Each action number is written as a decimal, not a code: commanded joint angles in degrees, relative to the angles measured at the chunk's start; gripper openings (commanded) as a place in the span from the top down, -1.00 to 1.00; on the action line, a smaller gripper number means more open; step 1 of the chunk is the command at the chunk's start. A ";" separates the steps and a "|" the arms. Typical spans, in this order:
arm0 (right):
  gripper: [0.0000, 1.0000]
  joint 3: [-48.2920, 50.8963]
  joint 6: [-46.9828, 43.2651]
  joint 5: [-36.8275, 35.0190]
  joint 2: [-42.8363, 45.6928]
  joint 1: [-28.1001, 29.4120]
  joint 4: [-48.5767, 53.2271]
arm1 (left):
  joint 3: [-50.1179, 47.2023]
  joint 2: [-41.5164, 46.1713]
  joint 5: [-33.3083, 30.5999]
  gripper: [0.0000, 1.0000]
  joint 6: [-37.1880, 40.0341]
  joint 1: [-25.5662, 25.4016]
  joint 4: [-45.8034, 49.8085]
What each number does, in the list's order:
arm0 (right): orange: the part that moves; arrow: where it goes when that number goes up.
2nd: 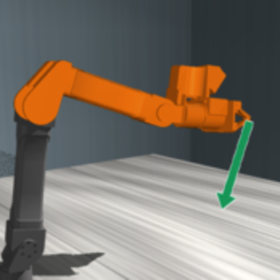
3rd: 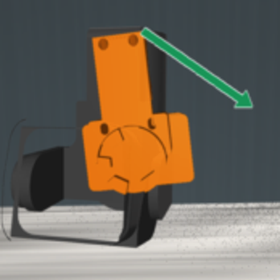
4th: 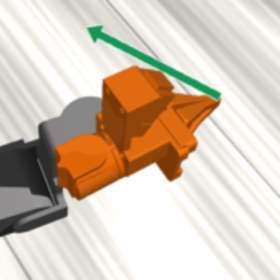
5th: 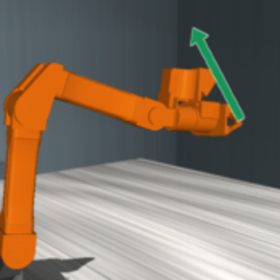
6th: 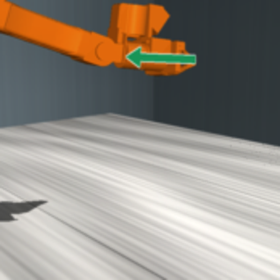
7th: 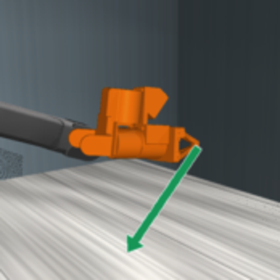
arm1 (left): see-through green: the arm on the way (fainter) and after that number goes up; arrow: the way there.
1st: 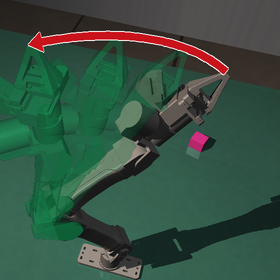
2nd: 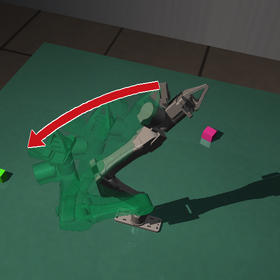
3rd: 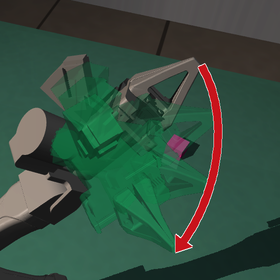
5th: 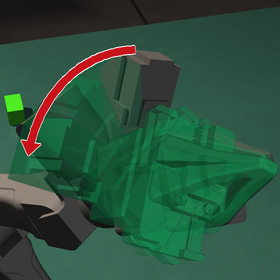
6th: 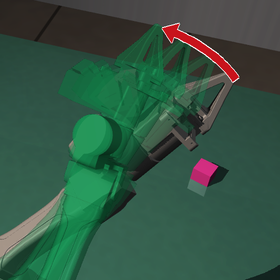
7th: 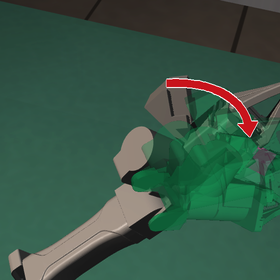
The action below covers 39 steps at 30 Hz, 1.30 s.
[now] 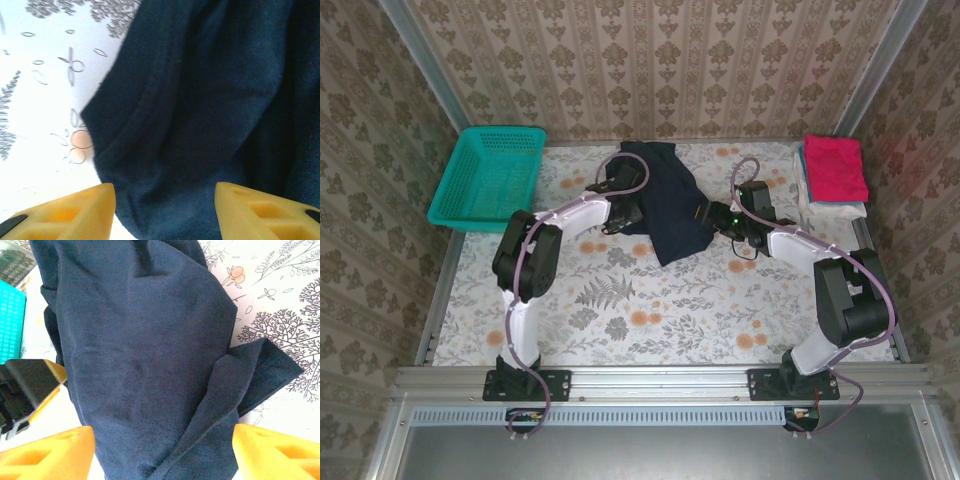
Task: Fold and stack the t-shirts
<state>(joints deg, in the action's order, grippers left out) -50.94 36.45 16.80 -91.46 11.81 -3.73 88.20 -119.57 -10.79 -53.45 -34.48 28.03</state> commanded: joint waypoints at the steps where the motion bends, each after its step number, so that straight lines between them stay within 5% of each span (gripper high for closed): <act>1: -0.48 0.93 0.82 1.13 -0.43 -0.30 -1.29 | 3.98 -4.46 -0.86 -0.02 1.12 -0.50 8.53; 6: -0.48 1.05 0.38 0.78 -0.47 -0.45 -0.91 | 5.18 -5.87 -1.80 0.15 -0.99 -0.59 11.94; 12: -0.48 0.62 0.35 0.80 -0.72 -0.42 -1.12 | 3.06 -4.46 -1.90 1.00 0.13 -0.41 9.88; 22: -0.51 0.49 -7.44 -4.61 0.85 5.70 3.11 | -5.49 6.94 -3.63 1.00 3.89 1.61 4.97; 30: -0.52 4.84 -1.53 -3.25 -1.27 11.71 -2.54 | -8.93 9.75 -3.44 1.00 4.18 1.95 2.69; 32: -0.29 3.33 -0.94 -2.82 -3.10 11.66 -2.31 | -9.65 10.51 -3.16 1.00 4.38 2.24 1.98; 36: 0.87 0.23 -1.82 -4.06 -1.13 11.05 -1.53 | -11.46 13.16 -3.05 1.00 5.44 3.14 0.49; 39: 1.00 -2.62 -3.55 -5.11 2.53 9.23 1.21 | -13.59 16.56 -3.25 1.00 6.41 4.31 -1.22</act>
<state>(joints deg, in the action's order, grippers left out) -49.60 34.20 13.54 -93.49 22.55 -3.27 75.79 -107.53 -13.32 -49.08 -31.35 28.42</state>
